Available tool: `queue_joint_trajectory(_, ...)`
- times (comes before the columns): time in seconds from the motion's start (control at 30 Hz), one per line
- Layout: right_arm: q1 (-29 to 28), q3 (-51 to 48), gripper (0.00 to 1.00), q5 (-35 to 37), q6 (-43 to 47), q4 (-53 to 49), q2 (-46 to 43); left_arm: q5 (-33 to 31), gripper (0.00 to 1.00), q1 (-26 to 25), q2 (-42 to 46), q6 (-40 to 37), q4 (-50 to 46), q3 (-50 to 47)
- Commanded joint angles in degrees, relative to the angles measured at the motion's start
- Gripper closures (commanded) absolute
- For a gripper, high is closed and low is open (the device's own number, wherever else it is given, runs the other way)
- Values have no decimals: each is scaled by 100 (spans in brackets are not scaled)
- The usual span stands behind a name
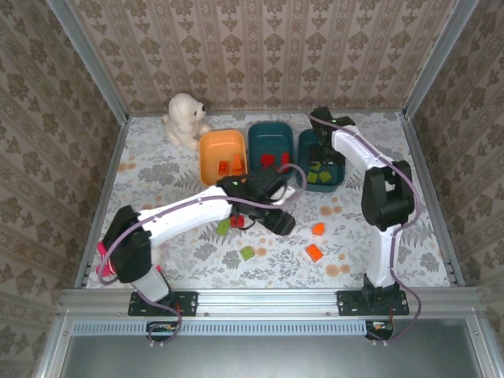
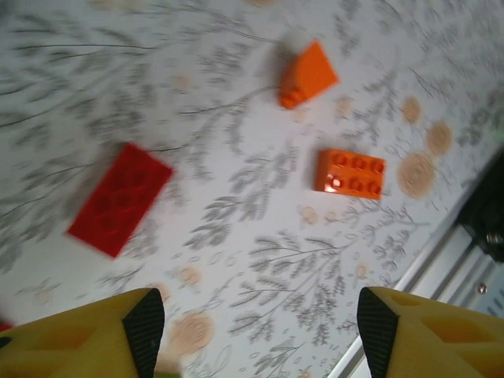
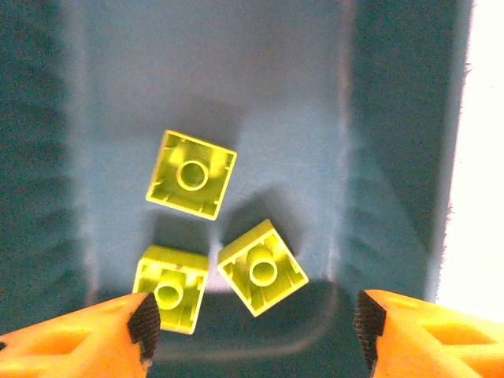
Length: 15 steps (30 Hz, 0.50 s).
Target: Sort the legos into containers by color
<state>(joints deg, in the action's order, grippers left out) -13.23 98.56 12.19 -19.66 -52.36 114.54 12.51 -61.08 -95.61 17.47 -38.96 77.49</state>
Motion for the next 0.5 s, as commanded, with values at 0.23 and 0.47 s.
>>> queue_joint_trajectory(0.23,-13,-2199,15,99,-744,427,-4129,-85,24,-1250,-1871,-927,-897,1731)
queue_joint_trajectory(0.47,-14,-2657,10,410,-1076,-12,-5976,-508,15,-1447,-2704,-781,-1502,2444)
